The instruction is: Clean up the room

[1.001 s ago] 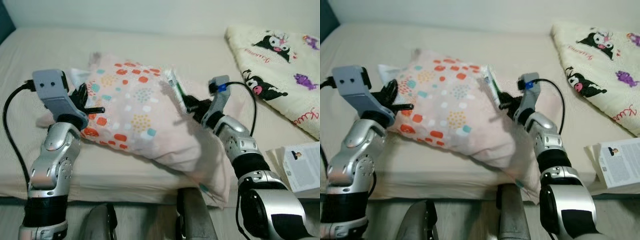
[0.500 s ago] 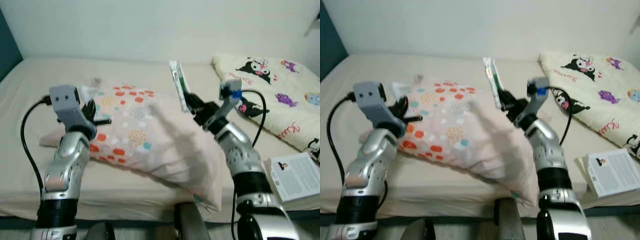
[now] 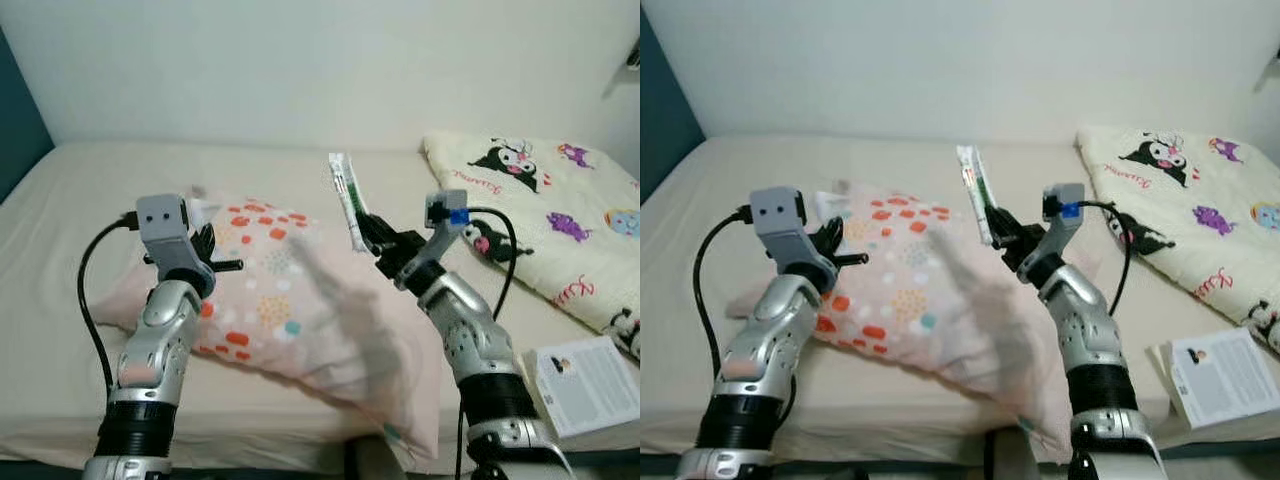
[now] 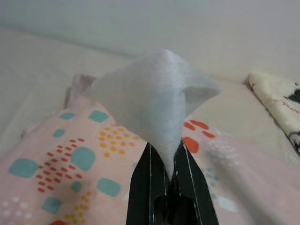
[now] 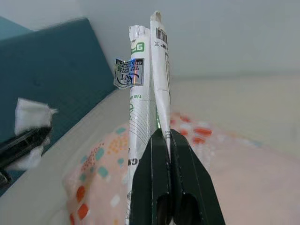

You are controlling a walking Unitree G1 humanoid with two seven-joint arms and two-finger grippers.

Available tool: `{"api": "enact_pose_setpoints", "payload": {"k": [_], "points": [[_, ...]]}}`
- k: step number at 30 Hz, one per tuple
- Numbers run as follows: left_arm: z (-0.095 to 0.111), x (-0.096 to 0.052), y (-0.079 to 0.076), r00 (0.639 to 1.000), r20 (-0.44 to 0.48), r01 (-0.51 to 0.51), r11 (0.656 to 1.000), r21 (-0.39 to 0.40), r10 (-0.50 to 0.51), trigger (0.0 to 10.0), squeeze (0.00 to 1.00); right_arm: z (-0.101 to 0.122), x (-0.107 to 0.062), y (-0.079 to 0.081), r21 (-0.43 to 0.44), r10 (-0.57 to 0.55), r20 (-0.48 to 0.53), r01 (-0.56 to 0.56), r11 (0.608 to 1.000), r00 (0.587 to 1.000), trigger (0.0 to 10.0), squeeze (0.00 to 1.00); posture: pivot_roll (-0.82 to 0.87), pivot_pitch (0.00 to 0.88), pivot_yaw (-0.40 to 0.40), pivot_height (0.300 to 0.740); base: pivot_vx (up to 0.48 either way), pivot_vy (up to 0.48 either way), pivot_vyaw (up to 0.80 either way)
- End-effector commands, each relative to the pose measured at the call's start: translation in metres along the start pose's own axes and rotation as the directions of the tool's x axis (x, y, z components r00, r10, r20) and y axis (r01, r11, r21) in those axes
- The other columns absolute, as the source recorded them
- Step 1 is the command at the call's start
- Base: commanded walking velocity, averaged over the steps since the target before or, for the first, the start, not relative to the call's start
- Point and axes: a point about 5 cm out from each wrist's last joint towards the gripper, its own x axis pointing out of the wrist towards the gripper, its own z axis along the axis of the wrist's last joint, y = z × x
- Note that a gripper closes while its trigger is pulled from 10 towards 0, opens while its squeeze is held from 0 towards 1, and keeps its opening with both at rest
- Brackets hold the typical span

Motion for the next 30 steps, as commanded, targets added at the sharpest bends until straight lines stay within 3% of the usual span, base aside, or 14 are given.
{"api": "enact_pose_setpoints", "payload": {"k": [1, 12, 16, 18, 24, 26, 30], "points": [[-0.006, -0.001, -0.004, 1.000, -0.007, 0.022, 1.000, 0.010, -0.022, 10.0, 0.00, -0.007, -0.002, 0.001, -0.004, -0.006, -0.032, 0.006, 1.000, 0.999, 0.0, 0.00, -0.04, 0.000, -0.047, 0.655, 0.000, 0.000, 0.00], [-0.016, 0.001, -0.004, 0.999, -0.023, 0.036, 0.999, 0.027, -0.035, 10.0, 0.00, -0.022, -0.004, 0.002, 0.003, -0.026, -0.078, 0.026, 1.000, 0.997, 0.0, 0.00, -0.03, 0.000, -0.038, 0.685, 0.000, 0.000, 0.00], [-0.031, -0.003, 0.005, 0.997, -0.074, 0.010, 0.999, 0.034, -0.007, 10.0, 0.00, -0.033, -0.008, 0.002, 0.011, -0.041, -0.108, 0.043, 0.999, 0.993, 0.0, 0.00, -0.03, 0.000, -0.037, 0.700, 0.000, 0.000, 0.00], [-0.059, -0.009, 0.018, 0.986, -0.163, -0.018, 0.997, 0.073, 0.029, 10.0, 0.00, -0.055, -0.017, -0.004, 0.023, -0.078, -0.181, 0.083, 0.996, 0.980, 0.0, 0.00, -0.04, 0.000, -0.034, 0.715, 0.000, 0.000, 0.00], [-0.078, -0.017, 0.030, 0.970, -0.230, -0.062, 0.995, 0.074, 0.077, 10.0, 0.00, -0.076, -0.028, -0.009, 0.029, -0.103, -0.250, 0.114, 0.993, 0.963, 0.0, 0.00, -0.04, 0.000, -0.034, 0.730, 0.000, 0.000, 0.00], [-0.092, -0.026, 0.043, 0.952, -0.279, -0.114, 0.991, 0.069, 0.129, 10.0, 0.00, -0.096, -0.040, -0.010, 0.032, -0.119, -0.312, 0.136, 0.990, 0.942, 0.0, 0.00, -0.03, 0.000, -0.034, 0.740, 0.000, 0.000, 0.00], [-0.094, -0.027, 0.045, 0.949, -0.284, -0.119, 0.990, 0.072, 0.135, 10.0, 0.00, -0.098, -0.042, -0.010, 0.035, -0.122, -0.318, 0.140, 0.990, 0.940, 0.0, 0.00, -0.03, 0.000, -0.033, 0.740, 0.000, 0.000, 0.00]]}}
